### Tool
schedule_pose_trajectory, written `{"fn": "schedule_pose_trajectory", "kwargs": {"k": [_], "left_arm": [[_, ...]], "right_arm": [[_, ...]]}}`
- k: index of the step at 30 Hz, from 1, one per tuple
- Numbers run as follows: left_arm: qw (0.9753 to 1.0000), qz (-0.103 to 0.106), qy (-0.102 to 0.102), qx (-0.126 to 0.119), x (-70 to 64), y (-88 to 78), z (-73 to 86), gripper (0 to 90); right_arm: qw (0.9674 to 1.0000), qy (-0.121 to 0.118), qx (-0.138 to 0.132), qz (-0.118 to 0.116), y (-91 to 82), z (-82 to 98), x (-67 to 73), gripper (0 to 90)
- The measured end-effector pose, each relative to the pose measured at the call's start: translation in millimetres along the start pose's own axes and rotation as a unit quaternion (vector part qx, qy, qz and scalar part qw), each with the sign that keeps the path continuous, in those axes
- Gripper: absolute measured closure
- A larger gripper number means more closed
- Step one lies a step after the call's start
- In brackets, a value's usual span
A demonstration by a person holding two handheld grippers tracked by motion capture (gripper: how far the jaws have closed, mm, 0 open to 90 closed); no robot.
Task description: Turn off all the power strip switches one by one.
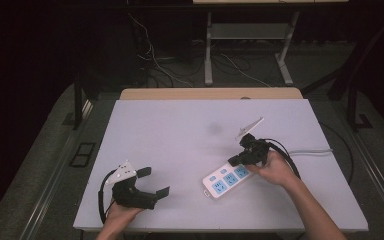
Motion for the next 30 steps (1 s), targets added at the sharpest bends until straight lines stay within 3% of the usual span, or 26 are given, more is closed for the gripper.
{"fn": "schedule_pose_trajectory", "kwargs": {"k": [12, 19, 24, 30], "left_arm": [[1.0000, -0.001, 0.000, 0.002, 1.4, 0.9, 0.4, 0.0], [1.0000, -0.002, -0.002, 0.001, 2.9, 0.4, 0.3, 0.0], [1.0000, -0.002, -0.003, 0.001, 3.5, 0.6, 0.4, 0.0], [1.0000, -0.002, -0.005, 0.000, 3.9, 0.5, 0.2, 0.0]], "right_arm": [[0.9996, 0.012, -0.021, -0.014, 0.0, 3.2, -4.8, 90.0], [0.9997, 0.018, -0.011, -0.013, -0.4, 1.1, -4.0, 90.0], [0.9989, 0.024, -0.026, -0.031, -2.7, 3.6, -5.3, 90.0], [0.9995, 0.023, -0.014, -0.019, -6.6, 2.4, -3.5, 90.0]]}}
Point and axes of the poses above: each handheld gripper's, and its own axes: y roughly forward along the jaws, z roughly out of its underside, x roughly to its left, the point moved 1 cm from there along y, roughly forward along the jaws, and after that the axes turned 7 degrees about -x, right-handed, at the moved point
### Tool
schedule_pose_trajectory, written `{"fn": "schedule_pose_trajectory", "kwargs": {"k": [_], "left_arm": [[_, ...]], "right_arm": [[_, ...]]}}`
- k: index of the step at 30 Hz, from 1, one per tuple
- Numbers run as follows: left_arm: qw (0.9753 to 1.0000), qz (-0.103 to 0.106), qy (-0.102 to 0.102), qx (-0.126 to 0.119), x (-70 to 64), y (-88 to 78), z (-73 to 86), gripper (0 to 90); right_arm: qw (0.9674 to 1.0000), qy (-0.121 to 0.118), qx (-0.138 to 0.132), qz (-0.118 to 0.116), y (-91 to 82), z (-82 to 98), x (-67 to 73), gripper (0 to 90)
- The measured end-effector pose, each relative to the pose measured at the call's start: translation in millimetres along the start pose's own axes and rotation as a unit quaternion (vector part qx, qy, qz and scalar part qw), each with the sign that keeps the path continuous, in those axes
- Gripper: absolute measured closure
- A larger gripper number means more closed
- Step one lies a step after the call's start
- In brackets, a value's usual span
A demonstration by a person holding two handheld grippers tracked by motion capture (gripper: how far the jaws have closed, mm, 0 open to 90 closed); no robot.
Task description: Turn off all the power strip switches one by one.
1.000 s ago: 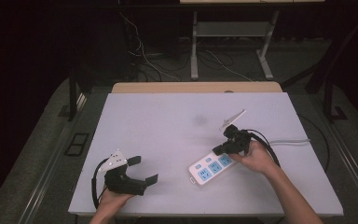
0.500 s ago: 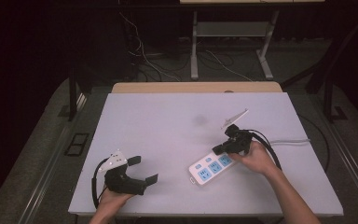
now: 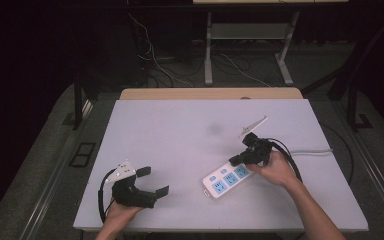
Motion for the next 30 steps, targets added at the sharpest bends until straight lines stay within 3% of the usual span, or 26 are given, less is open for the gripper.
{"fn": "schedule_pose_trajectory", "kwargs": {"k": [7, 15, 30], "left_arm": [[1.0000, 0.001, 0.000, 0.001, 0.1, 0.6, 0.2, 0.0], [1.0000, 0.001, -0.001, 0.000, -0.2, 0.5, 0.3, 0.0], [1.0000, 0.001, 0.001, 0.001, -0.4, 0.7, 0.4, 0.0]], "right_arm": [[0.9998, 0.003, -0.019, -0.004, -12.7, -2.0, 1.3, 90.0], [0.9995, -0.012, -0.030, -0.009, -22.8, -8.9, 11.3, 90.0], [0.9988, -0.045, -0.018, -0.011, -25.9, -28.3, 33.7, 90.0]]}}
Point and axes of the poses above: each handheld gripper's, and its own axes: y roughly forward along the jaws, z roughly out of its underside, x roughly to its left, the point moved 1 cm from there along y, roughly forward along the jaws, and after that the axes turned 7 degrees about -x, right-handed, at the moved point
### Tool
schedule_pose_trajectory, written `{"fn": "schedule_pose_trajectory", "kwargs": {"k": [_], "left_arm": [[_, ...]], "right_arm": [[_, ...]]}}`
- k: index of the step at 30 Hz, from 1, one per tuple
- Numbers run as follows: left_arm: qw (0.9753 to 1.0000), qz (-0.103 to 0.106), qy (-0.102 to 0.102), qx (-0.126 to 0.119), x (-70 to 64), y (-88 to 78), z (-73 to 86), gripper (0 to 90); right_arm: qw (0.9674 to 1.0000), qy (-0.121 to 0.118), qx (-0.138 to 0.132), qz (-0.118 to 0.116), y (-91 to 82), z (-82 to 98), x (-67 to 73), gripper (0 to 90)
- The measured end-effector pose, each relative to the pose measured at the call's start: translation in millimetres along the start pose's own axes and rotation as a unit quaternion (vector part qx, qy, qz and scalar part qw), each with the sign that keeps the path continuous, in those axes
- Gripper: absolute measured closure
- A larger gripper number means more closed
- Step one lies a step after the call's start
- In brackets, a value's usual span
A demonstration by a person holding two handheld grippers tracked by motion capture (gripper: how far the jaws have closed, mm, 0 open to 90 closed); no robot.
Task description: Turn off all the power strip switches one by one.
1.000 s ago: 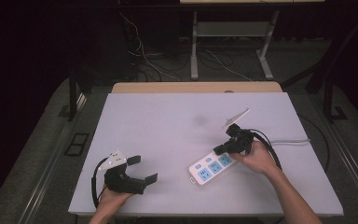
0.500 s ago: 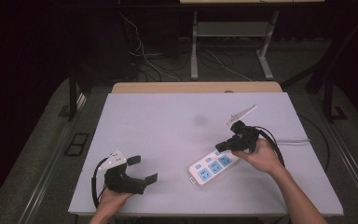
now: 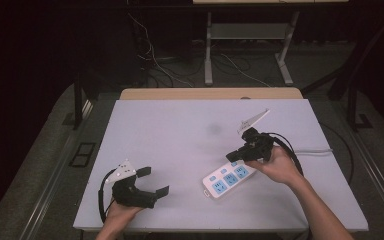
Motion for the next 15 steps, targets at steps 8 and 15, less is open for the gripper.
{"fn": "schedule_pose_trajectory", "kwargs": {"k": [8, 15], "left_arm": [[1.0000, -0.001, -0.003, -0.002, 1.0, -0.6, -0.1, 0.0], [1.0000, -0.001, -0.003, -0.001, 1.2, -0.7, -0.1, 0.0]], "right_arm": [[0.9999, -0.013, 0.008, -0.008, 7.1, -8.5, 10.0, 90.0], [0.9997, -0.016, 0.014, -0.011, 13.3, -9.5, 10.3, 90.0]]}}
Point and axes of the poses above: each handheld gripper's, and its own axes: y roughly forward along the jaws, z roughly out of its underside, x roughly to its left, the point moved 1 cm from there along y, roughly forward along the jaws, and after that the axes turned 7 degrees about -x, right-handed, at the moved point
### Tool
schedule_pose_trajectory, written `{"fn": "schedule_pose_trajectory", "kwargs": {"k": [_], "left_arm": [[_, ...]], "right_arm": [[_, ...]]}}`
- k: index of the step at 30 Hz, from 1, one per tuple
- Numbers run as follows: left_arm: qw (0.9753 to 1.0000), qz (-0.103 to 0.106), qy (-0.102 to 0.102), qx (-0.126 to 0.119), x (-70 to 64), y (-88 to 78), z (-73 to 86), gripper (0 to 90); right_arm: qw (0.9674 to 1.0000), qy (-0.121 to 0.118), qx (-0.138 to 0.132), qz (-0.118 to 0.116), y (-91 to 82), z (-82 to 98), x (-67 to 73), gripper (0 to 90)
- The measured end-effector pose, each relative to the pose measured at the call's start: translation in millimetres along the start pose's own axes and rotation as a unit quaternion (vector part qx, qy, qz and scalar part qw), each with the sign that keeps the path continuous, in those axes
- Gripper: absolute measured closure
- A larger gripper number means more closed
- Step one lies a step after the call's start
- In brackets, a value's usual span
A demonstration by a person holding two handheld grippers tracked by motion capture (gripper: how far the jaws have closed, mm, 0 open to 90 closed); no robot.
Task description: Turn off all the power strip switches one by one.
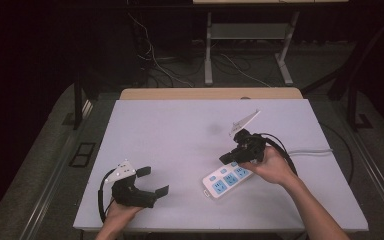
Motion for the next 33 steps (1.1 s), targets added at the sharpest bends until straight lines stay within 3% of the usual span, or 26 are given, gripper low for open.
{"fn": "schedule_pose_trajectory", "kwargs": {"k": [33], "left_arm": [[1.0000, 0.002, 0.000, 0.001, 0.5, 0.5, 0.0, 0.0]], "right_arm": [[0.9994, 0.020, 0.028, -0.007, 22.1, 15.4, -9.9, 90.0]]}}
Point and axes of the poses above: each handheld gripper's, and its own axes: y roughly forward along the jaws, z roughly out of its underside, x roughly to its left, the point moved 1 cm from there along y, roughly forward along the jaws, and after that the axes turned 7 degrees about -x, right-handed, at the moved point
